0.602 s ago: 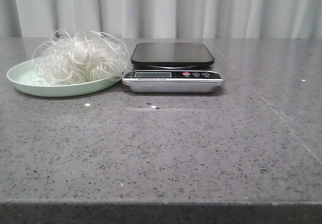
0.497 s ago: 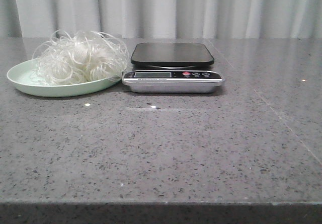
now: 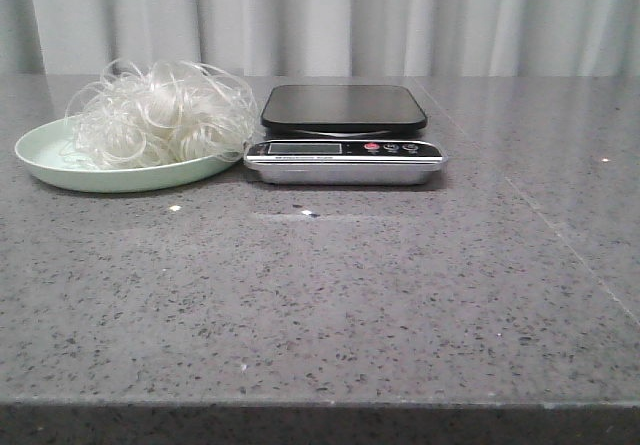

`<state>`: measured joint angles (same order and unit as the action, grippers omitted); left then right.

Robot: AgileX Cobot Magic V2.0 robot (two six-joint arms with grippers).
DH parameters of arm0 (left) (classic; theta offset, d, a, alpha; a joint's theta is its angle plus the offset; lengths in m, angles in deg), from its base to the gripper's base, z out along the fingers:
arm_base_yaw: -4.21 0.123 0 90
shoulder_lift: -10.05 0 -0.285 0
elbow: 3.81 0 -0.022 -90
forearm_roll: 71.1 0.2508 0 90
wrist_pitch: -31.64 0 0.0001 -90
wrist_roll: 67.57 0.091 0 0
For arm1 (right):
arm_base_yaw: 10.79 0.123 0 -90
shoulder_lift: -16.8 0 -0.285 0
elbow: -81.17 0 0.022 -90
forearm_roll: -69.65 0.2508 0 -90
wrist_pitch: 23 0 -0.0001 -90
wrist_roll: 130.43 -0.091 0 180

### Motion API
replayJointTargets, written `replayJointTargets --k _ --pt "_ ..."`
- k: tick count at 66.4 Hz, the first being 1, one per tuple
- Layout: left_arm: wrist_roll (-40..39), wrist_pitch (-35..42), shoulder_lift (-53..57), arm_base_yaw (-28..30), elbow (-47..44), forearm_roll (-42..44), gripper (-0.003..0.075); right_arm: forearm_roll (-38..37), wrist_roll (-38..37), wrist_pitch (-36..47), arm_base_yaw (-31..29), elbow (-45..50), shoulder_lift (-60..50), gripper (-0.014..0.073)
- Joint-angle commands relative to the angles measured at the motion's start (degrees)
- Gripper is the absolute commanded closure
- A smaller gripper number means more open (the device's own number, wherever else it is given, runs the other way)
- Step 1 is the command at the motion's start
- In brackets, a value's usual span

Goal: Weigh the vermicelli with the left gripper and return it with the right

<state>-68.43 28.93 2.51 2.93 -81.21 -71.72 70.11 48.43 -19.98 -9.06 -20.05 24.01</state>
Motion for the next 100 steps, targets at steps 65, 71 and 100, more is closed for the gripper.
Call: replayJointTargets --k 65,71,100 --pt "-0.6 -13.9 -21.9 0.0 31.0 0.1 0.0594 -0.1 0.2 4.8 -0.2 -0.4 -1.0 0.0439" --pt "-0.6 -13.1 -24.4 0.0 31.0 -0.9 0.0594 -0.1 0.2 4.8 -0.2 -0.4 -1.0 0.0439" --pt "-0.5 -15.1 -43.1 -13.9 44.9 -3.9 0.0155 -0.1 0.2 4.8 -0.2 -0.4 -1.0 0.0439"
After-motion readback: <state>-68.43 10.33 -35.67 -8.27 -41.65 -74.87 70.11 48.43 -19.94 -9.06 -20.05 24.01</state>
